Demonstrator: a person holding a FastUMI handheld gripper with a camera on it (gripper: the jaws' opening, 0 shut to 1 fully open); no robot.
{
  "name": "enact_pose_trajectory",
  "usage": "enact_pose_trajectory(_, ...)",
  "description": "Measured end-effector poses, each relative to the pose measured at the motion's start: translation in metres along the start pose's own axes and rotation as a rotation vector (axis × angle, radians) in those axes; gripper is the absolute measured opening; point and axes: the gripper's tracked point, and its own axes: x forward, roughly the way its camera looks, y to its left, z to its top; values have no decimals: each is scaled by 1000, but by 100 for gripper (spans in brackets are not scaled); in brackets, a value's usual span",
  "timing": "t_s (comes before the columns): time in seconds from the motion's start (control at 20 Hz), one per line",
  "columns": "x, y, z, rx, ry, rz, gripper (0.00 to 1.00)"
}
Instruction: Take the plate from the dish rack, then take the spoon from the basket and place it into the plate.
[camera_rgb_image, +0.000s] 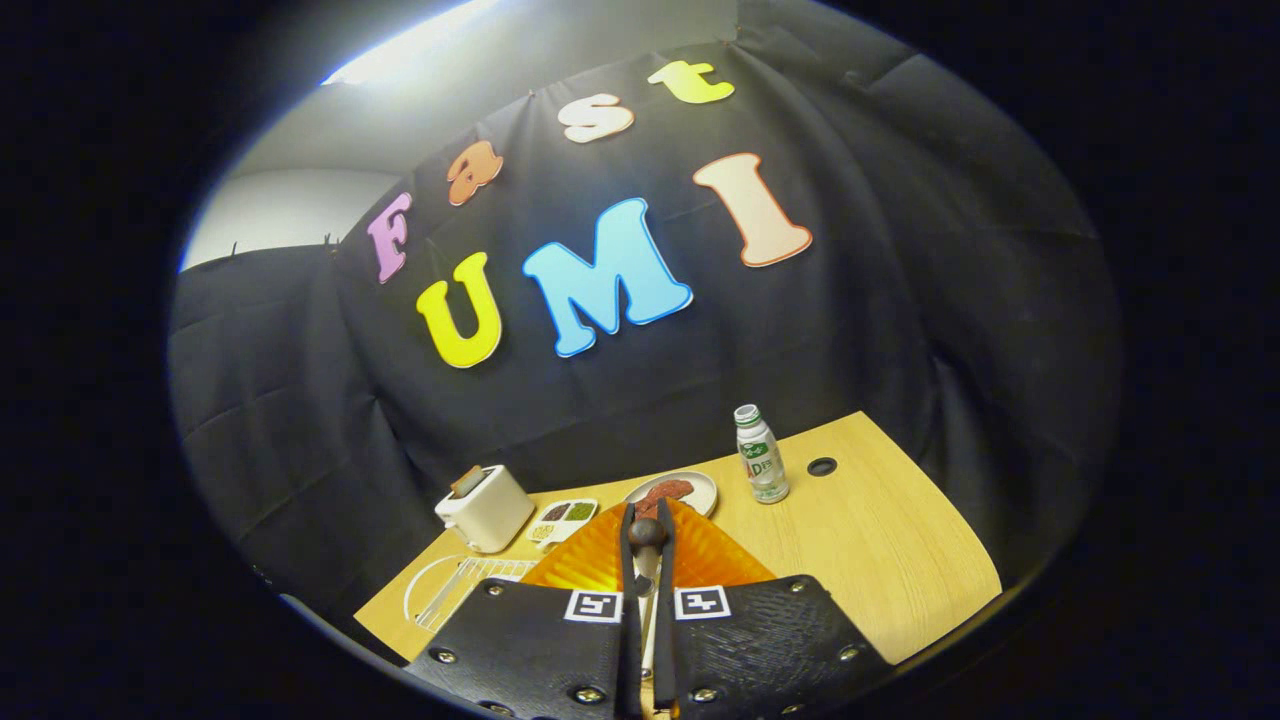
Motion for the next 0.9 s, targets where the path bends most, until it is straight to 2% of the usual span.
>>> enact_pose_trajectory(0.25, -29, 59, -35, -109, 104, 83, 5)
enact_pose_trajectory(0.5, -46, 112, -102, -172, 227, 181, 5)
enact_pose_trajectory(0.9, -60, 137, -194, -314, 382, 215, 5)
